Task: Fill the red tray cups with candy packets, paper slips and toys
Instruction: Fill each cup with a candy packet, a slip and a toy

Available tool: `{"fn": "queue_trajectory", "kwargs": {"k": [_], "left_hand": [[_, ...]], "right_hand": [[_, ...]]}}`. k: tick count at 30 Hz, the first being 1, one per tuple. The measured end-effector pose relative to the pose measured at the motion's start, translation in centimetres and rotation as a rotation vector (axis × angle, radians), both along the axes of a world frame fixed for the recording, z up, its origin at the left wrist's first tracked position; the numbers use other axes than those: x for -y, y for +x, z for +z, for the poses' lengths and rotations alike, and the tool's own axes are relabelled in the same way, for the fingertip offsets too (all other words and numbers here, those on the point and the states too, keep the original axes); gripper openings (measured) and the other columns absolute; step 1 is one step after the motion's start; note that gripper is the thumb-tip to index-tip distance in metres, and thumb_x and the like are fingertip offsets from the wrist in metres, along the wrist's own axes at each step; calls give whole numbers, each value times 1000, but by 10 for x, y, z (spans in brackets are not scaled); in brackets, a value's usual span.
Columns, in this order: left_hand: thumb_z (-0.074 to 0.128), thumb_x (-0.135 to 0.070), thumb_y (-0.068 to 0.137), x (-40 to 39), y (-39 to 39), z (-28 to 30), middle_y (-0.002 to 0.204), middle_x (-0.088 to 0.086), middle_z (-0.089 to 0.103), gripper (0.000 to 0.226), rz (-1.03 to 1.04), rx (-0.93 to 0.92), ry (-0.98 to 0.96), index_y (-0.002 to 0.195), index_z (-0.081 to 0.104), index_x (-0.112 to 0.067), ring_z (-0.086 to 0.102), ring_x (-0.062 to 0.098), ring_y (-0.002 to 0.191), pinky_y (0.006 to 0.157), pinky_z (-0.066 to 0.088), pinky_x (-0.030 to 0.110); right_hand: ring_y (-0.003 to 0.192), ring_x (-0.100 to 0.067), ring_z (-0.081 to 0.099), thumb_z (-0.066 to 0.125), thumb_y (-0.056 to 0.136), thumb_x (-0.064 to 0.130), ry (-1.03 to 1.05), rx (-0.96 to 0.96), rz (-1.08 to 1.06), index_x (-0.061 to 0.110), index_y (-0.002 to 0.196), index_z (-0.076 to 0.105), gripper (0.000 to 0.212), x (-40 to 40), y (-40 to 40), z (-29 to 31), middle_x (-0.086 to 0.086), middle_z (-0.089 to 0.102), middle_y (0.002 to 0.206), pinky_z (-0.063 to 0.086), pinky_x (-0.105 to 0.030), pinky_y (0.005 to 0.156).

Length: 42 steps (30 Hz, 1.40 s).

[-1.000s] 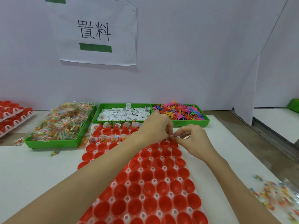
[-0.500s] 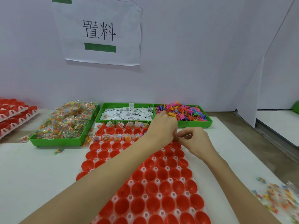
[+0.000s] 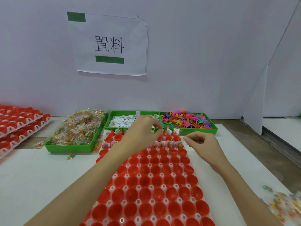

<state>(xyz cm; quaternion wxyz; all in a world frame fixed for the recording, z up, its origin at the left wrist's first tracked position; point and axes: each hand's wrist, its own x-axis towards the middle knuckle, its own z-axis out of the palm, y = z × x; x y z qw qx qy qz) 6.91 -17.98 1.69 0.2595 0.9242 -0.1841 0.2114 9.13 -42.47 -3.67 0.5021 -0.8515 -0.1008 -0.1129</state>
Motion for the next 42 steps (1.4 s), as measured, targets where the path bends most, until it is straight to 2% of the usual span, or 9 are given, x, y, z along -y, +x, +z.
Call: {"fn": "queue_trajectory", "kwargs": {"k": [5, 9, 16, 20, 23, 27, 30, 34, 42], "left_hand": [[66, -17, 98, -99, -32, -13, 108, 5, 68, 17, 385, 128, 133, 112, 74, -10, 57, 30, 109, 98, 44, 43], [72, -3, 91, -156, -55, -36, 103, 16, 71, 16, 579, 102, 228, 106, 75, -1, 58, 44, 99, 85, 49, 54], [74, 6, 88, -172, -59, -64, 94, 13, 73, 14, 491, 163, 125, 100, 77, 1, 63, 38, 87, 76, 50, 45], [74, 4, 88, -171, -55, -69, 97, 14, 69, 21, 507, 195, 4, 109, 73, 1, 61, 35, 88, 76, 47, 41], [71, 12, 86, -171, -52, -74, 98, 19, 57, 34, 487, 206, 48, 119, 71, 3, 56, 35, 81, 70, 49, 44], [69, 17, 84, -175, -49, -77, 100, 22, 59, 30, 494, 213, 146, 110, 74, 2, 56, 42, 86, 71, 50, 51], [61, 5, 96, -174, -51, -80, 103, 18, 66, 13, 520, 243, 195, 103, 72, 3, 59, 40, 92, 80, 50, 50], [41, -22, 101, -171, -57, -80, 105, 10, 72, 35, 513, 283, 240, 102, 72, -6, 61, 35, 93, 85, 43, 38], [30, -32, 102, -169, -61, -78, 108, 4, 72, 52, 532, 191, 252, 106, 76, -9, 58, 32, 96, 85, 49, 45]], "right_hand": [[71, -7, 69, 67, 97, 22, 89, 9, -37, 24, 89, 77, 13, -1, -3, 4, 10, 74, 78, 47, -15, 59], [70, -7, 69, 62, 100, 19, 113, -22, -37, 23, 92, 77, 18, -6, -8, 5, 8, 74, 78, 47, -17, 60], [69, -9, 69, 59, 102, 17, 91, -38, -27, 26, 92, 76, 22, -12, -14, 7, 8, 74, 78, 49, -20, 56], [68, -9, 69, 58, 102, 17, 116, -26, -23, 27, 91, 77, 24, -13, -15, 9, 7, 74, 79, 50, -17, 52], [68, -10, 69, 58, 102, 16, 128, -11, -14, 27, 91, 77, 25, -14, -16, 11, 5, 74, 80, 51, -18, 51], [68, -11, 69, 57, 103, 16, 116, 17, 1, 27, 92, 77, 26, -16, -18, 11, 5, 74, 79, 50, -18, 52], [68, -11, 68, 57, 103, 15, 113, 28, 5, 26, 92, 77, 25, -17, -20, 13, 5, 74, 79, 49, -17, 54], [66, -12, 66, 56, 103, 12, 118, 40, 35, 20, 93, 76, 24, -22, -25, 17, 1, 74, 78, 47, -15, 55], [71, -8, 68, 60, 100, 14, -93, 107, 91, 22, 95, 75, 18, -61, -18, 35, 6, 73, 76, 55, -19, 66]]}}
